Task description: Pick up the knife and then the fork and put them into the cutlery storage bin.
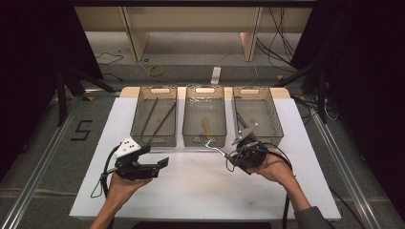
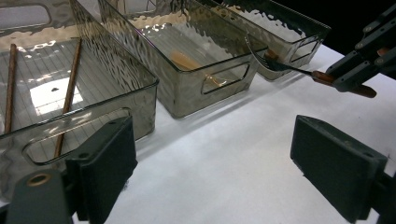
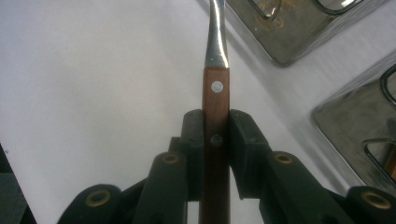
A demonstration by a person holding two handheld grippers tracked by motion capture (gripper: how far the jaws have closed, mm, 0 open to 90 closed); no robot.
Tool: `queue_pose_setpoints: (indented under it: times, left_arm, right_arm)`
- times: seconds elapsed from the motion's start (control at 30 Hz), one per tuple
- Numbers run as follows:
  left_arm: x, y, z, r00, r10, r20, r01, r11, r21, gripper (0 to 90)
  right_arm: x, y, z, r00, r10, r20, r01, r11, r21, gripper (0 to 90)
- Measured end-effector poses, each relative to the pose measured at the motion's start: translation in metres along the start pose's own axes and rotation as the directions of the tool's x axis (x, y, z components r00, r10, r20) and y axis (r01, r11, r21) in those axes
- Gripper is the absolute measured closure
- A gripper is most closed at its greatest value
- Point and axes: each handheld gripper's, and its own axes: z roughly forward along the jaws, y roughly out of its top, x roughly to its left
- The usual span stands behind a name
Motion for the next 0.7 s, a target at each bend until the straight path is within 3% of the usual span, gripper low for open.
queue_pose_setpoints:
  times: [0.5,0.7]
  left_arm:
    - [0.000,-0.001,-0.002,1.0000,-0.004,-0.001,0.004,1.0000,-0.006,13.6]
    - [0.000,-0.001,-0.002,1.0000,-0.003,-0.002,0.003,1.0000,-0.006,13.6]
  right_arm:
    - [-0.015,0.002,-0.016,0.9985,0.043,0.033,-0.041,0.998,-0.051,77.2]
    - [-0.028,0.000,-0.025,0.9961,0.068,0.056,-0.063,0.995,-0.082,77.2]
